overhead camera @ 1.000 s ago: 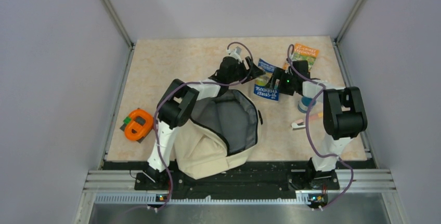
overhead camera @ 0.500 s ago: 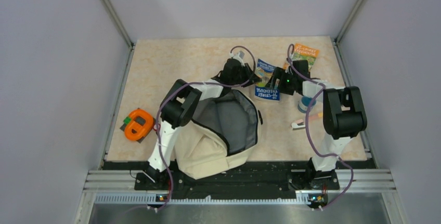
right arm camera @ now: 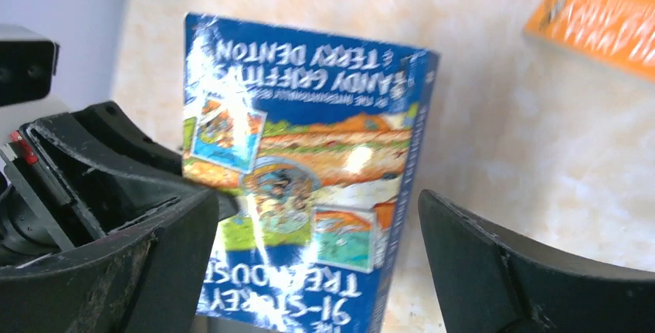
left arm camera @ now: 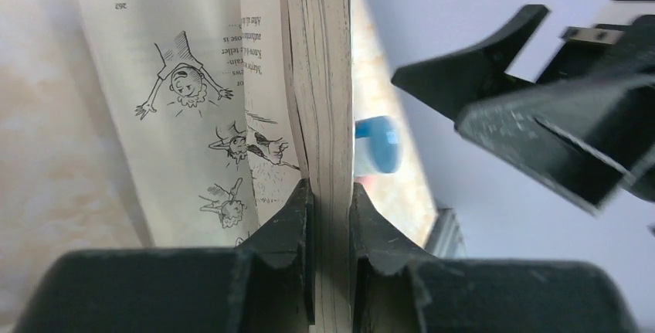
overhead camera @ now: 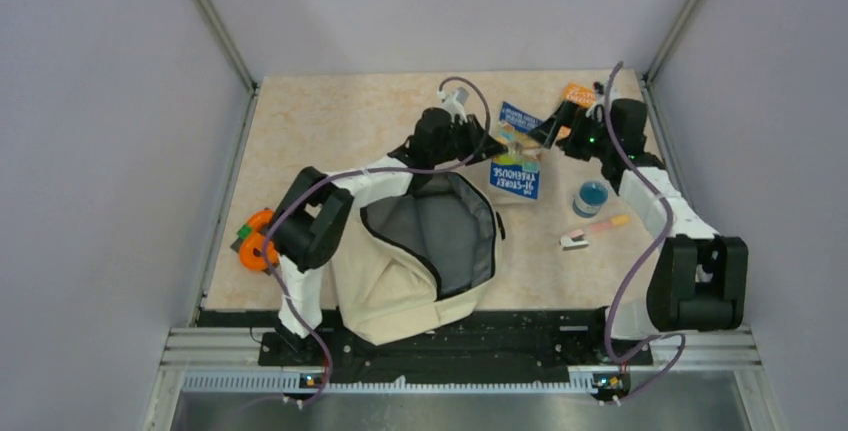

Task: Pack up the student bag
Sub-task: Pick up the book from the center of the board.

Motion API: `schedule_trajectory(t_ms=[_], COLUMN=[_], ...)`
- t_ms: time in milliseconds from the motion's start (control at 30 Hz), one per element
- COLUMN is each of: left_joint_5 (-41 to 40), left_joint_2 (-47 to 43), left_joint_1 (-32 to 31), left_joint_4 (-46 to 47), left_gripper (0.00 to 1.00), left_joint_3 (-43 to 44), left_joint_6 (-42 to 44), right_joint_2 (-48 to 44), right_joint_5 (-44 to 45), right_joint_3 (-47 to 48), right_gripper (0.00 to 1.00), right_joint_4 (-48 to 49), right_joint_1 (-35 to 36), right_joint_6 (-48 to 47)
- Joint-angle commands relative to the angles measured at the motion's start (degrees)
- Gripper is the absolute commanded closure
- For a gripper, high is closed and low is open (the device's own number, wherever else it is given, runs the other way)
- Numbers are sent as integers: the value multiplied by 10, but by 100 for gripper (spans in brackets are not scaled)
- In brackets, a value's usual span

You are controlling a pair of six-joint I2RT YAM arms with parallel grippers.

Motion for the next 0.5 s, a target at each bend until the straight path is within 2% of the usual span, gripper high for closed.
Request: schedule_trajectory(t_ms=[0,233,467], left_joint_5=[14,28,21], left_joint_2=[-168,-310,-421], left_joint_1=[-1,-1,-16], left_joint_4=[135,163,151], left_gripper=[100,100,100], left_joint_3=[-35,-134,-200], left_joint_6=[15,35,58], right_joint_2=[-105,-197,-239], right_joint_5=[-95,-170,-329], right_joint_3=[2,-6,-53], right_gripper=[2,1,1], right_joint_4=[37,50,239], right_joint_1=[-35,-38,-34], right_joint_6=[34,61,183])
